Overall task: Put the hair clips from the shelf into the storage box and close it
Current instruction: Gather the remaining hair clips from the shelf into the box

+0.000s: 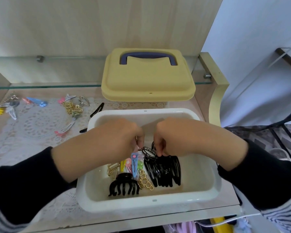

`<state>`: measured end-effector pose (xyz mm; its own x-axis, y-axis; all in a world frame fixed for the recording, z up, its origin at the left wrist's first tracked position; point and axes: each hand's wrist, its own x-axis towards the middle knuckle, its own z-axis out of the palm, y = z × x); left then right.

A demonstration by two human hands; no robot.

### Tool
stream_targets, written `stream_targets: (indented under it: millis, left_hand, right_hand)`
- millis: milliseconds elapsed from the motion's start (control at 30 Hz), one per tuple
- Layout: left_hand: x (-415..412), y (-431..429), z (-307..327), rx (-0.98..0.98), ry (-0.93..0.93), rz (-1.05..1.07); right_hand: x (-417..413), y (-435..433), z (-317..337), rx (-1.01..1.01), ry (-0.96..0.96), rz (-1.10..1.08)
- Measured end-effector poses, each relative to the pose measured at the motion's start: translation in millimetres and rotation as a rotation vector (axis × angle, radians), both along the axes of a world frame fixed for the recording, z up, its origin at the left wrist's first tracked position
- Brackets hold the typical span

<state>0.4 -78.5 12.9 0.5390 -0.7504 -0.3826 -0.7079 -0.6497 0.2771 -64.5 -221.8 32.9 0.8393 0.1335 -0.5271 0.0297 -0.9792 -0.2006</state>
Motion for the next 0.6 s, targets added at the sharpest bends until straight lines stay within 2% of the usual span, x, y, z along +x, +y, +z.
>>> stream_targets:
  millis: [200, 400, 600]
  left_hand:
    - [2, 20, 15, -0.183, -0.017, 0.023]
    - [2, 40, 24, -0.424, -0.180, 0.003]
    - [5, 72, 33, -0.727, -0.368, 0.108]
  right_hand:
    - [-3, -3, 17, -0.018, -0.073, -0.061]
    - [-3, 2, 28, 0.054, -0.105, -0.145]
    - [0, 22, 47, 0.193, -0.337, -0.232]
